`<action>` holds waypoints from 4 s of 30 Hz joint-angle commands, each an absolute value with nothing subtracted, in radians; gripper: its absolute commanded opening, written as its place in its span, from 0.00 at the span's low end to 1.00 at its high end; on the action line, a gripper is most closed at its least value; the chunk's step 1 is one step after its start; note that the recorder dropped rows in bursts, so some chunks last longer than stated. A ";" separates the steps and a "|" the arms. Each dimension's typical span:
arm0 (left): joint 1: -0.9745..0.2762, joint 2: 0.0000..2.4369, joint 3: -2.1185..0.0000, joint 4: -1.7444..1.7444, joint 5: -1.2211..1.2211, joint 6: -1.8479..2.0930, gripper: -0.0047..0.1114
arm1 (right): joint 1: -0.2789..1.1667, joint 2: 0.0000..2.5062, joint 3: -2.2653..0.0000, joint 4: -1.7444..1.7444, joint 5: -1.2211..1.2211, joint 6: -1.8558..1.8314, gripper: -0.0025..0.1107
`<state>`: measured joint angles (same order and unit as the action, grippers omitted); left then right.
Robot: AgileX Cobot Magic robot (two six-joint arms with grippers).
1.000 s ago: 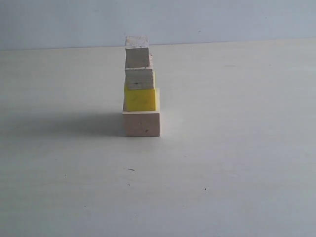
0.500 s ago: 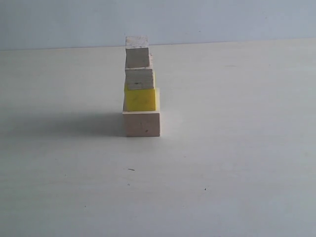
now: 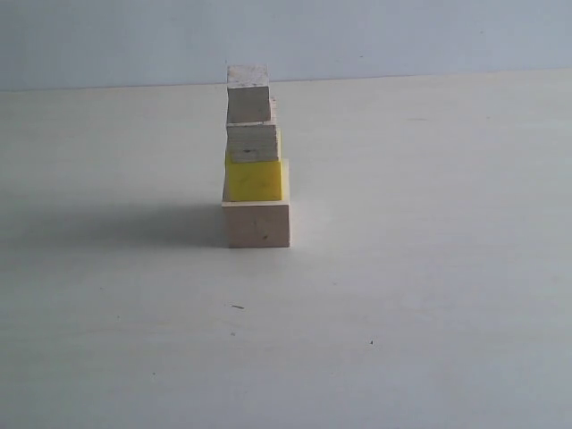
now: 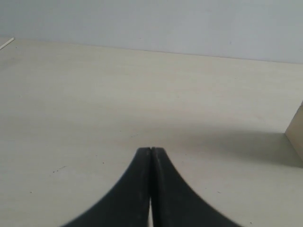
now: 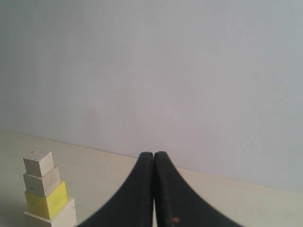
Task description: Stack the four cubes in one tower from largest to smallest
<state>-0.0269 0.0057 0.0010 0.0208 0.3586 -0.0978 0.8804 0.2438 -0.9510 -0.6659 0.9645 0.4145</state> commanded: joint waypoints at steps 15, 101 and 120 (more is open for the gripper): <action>-0.032 0.000 0.000 0.025 0.355 -0.105 0.04 | 0.883 0.241 -0.944 -0.661 0.963 0.412 0.02; -0.032 0.000 0.000 0.025 0.355 -0.105 0.04 | 0.052 0.000 0.000 -0.048 0.337 0.089 0.02; -0.032 0.000 0.000 0.025 0.355 -0.105 0.04 | 0.017 0.000 0.000 -0.026 0.337 0.089 0.02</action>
